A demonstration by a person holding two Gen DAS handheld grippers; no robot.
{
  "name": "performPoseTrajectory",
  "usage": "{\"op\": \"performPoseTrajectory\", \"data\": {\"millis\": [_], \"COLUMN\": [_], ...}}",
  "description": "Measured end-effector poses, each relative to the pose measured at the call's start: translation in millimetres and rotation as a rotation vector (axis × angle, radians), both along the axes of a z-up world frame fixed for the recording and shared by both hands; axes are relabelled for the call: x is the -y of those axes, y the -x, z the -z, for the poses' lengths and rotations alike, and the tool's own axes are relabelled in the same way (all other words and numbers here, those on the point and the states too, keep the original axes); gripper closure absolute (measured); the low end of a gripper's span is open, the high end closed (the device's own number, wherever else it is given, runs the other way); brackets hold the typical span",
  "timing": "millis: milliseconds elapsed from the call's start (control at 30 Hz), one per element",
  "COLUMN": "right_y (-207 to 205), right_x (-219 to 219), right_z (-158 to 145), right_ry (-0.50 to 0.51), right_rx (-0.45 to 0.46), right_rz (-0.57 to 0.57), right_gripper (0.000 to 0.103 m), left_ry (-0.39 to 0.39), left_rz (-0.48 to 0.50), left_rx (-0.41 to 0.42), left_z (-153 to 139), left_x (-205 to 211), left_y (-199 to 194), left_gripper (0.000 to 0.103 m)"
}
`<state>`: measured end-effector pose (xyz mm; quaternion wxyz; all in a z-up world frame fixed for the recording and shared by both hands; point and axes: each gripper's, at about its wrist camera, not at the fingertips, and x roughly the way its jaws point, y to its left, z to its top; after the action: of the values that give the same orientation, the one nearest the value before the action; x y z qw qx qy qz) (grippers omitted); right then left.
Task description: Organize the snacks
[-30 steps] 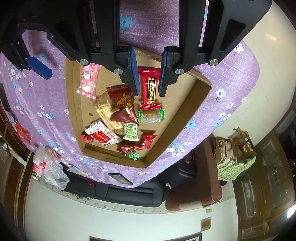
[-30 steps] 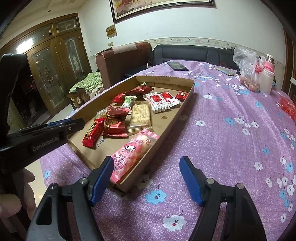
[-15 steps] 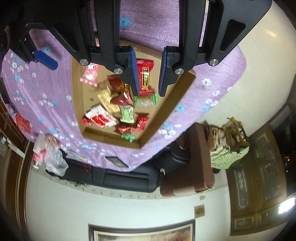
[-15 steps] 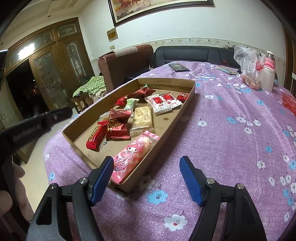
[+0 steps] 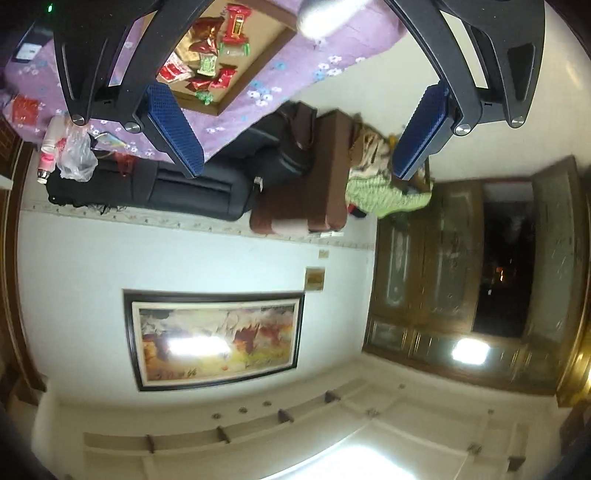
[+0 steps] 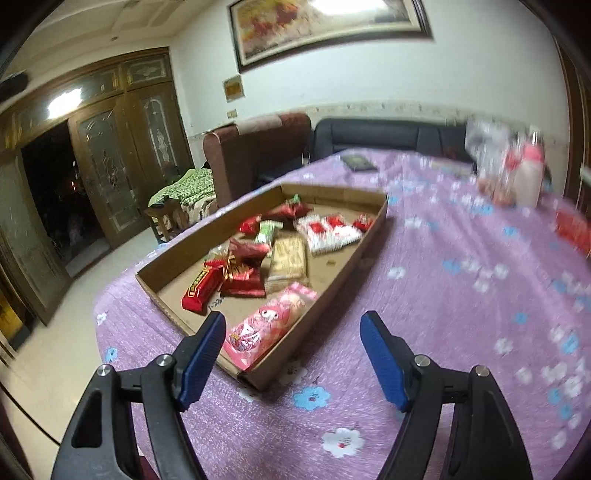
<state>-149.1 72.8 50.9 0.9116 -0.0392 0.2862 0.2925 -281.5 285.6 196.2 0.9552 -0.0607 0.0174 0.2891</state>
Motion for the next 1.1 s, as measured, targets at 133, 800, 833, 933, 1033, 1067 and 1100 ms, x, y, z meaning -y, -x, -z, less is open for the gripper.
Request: {"op": "performPoseTrajectory", "data": {"millis": [133, 800, 833, 933, 1033, 1067, 1100], "right_y": [15, 26, 25, 20, 15, 14, 13], "right_x": [-1, -58, -59, -61, -62, -63, -63], "right_z": [-22, -10, -9, -5, -3, -2, -1], "right_ry": [0.014, 0.132, 0.135, 0.140, 0.140, 0.138, 0.134], "right_rx": [0.063, 0.017, 0.013, -0.005, -0.020, -0.025, -0.030], "right_rz": [-0.027, -0.144, -0.143, -0.133, -0.118, -0.113, -0.108], "right_gripper": [0.023, 0.017, 0.017, 0.017, 0.017, 0.017, 0.017], "left_ry": [0.096, 0.318, 0.323, 0.340, 0.358, 0.358, 0.359], "left_rz": [0.124, 0.153, 0.156, 0.167, 0.168, 0.165, 0.161], "left_rx": [-0.107, -0.414, -0.414, -0.422, -0.428, -0.428, -0.427], "left_z": [11, 88, 90, 95, 100, 101, 103], "left_x": [-12, -25, -26, -29, -32, -33, -34], "left_y": [-23, -73, -74, -76, -79, -79, -79], "left_gripper": [0.000, 0.000, 0.000, 0.000, 0.000, 0.000, 0.000]}}
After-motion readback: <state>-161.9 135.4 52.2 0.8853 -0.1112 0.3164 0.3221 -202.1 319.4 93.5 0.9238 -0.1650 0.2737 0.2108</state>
